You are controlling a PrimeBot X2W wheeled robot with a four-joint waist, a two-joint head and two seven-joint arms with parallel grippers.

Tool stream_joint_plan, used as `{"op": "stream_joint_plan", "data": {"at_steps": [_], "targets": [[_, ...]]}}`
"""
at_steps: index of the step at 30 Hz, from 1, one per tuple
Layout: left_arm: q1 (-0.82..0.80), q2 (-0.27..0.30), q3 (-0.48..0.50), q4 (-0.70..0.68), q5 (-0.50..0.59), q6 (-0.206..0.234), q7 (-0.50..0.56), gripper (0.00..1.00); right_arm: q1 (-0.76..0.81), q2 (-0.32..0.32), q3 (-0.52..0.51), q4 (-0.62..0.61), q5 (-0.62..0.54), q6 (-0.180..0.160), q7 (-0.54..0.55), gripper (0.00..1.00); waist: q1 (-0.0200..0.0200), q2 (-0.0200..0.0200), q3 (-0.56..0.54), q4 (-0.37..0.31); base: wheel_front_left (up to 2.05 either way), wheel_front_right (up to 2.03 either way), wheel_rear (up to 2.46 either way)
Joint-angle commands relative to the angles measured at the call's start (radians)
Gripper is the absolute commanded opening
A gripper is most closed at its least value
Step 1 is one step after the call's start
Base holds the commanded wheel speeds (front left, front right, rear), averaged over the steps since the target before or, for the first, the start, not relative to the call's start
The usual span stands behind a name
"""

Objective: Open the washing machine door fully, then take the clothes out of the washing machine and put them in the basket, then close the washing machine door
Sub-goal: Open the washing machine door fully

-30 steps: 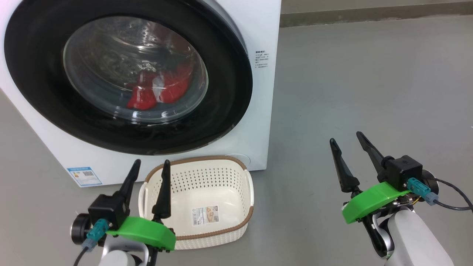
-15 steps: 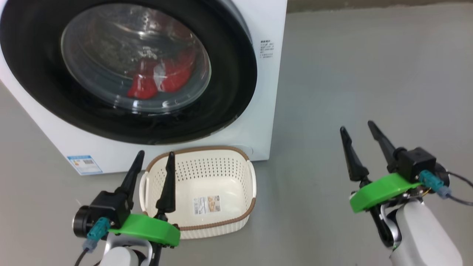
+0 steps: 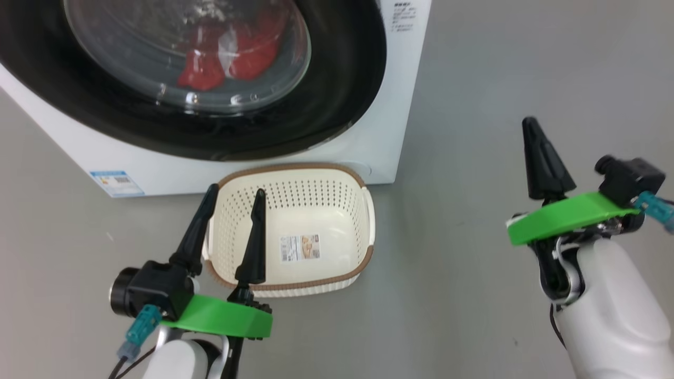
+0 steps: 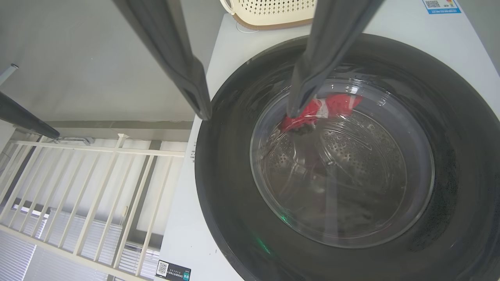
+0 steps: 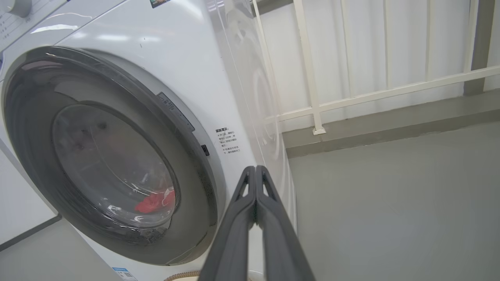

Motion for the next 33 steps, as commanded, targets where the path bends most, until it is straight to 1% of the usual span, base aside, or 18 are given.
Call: {"op": "stream_joint_plan", "data": {"at_steps": [1, 8, 12, 14, 19, 25, 26, 29, 33], "targets": [[-0.036, 0.016, 0.025, -0.037, -0.002, 0.005, -0.007, 1.0, -0.048, 0.001, 0.022, -0.011, 0.053, 0.001, -0.006, 0.0, 0.0, -0.0001, 0.038, 0.018, 0.0, 0.0, 0.0], [-0.044, 0.016, 0.024, -0.076, 0.0, 0.015, -0.008, 1.0, -0.143, 0.001, 0.044, 0.041, 0.3, 0.001, -0.006, 0.0, 0.0, -0.0001, 0.097, 0.039, 0.0, 0.0, 0.0], [-0.052, 0.016, 0.025, -0.097, 0.001, 0.018, -0.008, 1.0, -0.21, 0.001, 0.075, 0.062, 0.446, 0.001, 0.002, 0.0, 0.0, -0.0001, 0.135, 0.052, 0.0, 0.0, 0.0], [-0.056, 0.016, 0.031, -0.11, -0.003, 0.022, -0.009, 1.0, -0.245, 0.001, 0.087, 0.061, 0.524, 0.001, 0.028, 0.0, 0.0, -0.0001, 0.157, 0.058, 0.0, 0.0, 0.0], [-0.066, 0.016, 0.041, -0.157, -0.014, 0.025, -0.009, 1.0, -0.331, 0.001, 0.088, 0.046, 0.673, 0.001, 0.116, 0.0, 0.0, -0.0001, 0.213, 0.07, 0.0, 0.0, 0.0], [-0.072, 0.016, 0.04, -0.182, -0.016, 0.022, -0.009, 1.0, -0.421, -0.014, 0.055, 0.032, 0.798, 0.001, 0.252, 0.0, 0.0, -0.0001, 0.263, 0.092, 0.0, 0.0, 0.0], [-0.072, 0.016, 0.04, -0.182, -0.016, 0.022, -0.009, 1.0, -0.421, -0.014, 0.055, 0.032, 0.798, 0.001, 0.252, 0.0, 0.0, -0.0001, 0.263, 0.092, 0.0, 0.0, 0.0], [-0.074, 0.016, 0.035, -0.186, -0.018, 0.019, -0.009, 1.0, -0.457, -0.028, 0.043, 0.036, 0.843, 0.001, 0.324, 0.0, 0.0, -0.0001, 0.278, 0.104, 0.0, 0.0, 0.0], [-0.075, 0.016, 0.032, -0.188, -0.021, 0.019, -0.009, 1.0, -0.499, -0.048, 0.046, 0.056, 0.867, 0.001, 0.411, 0.0, 0.0, -0.0001, 0.293, 0.116, 0.0, 0.0, 0.0]]}}
